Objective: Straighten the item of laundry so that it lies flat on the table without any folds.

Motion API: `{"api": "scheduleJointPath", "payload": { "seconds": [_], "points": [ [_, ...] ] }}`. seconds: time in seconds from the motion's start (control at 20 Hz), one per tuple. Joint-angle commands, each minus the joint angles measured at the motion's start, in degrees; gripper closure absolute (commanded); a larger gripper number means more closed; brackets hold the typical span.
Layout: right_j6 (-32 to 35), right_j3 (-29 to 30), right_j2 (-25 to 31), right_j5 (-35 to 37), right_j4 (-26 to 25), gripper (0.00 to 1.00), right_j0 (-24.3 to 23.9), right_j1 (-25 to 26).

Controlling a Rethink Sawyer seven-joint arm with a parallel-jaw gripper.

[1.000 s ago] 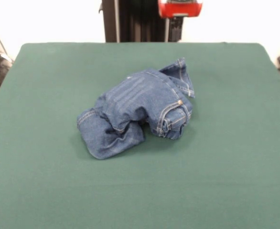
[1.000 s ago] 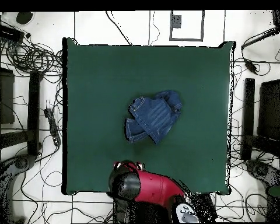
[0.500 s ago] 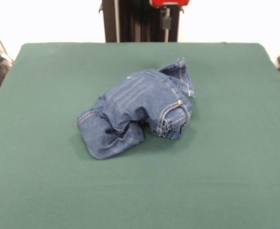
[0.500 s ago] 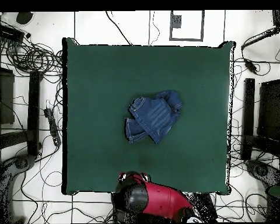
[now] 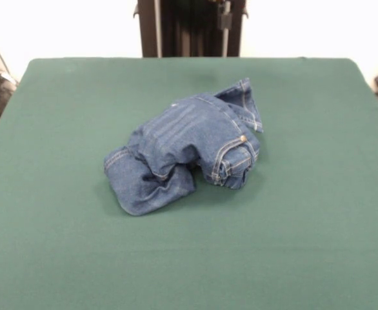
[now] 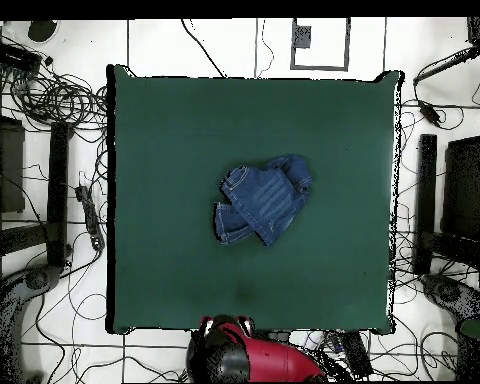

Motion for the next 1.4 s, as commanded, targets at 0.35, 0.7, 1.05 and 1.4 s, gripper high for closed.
{"api": "scheduleJointPath", "payload": {
  "seconds": [0.35, 0.7, 1.05, 1.4],
  "points": [
    [12.8, 6.4, 5.8, -5.1, -0.1, 1.0, 1.4, 0.1],
    [10.4, 0.7, 8.0, 2.8, 3.2, 1.0, 1.0, -1.3],
    [8.9, -7.9, 8.3, 6.1, 4.7, 1.0, 1.2, 4.3],
    [8.7, -14.7, 7.2, 10.1, 5.9, 1.0, 2.8, 7.1]
  ]
}}
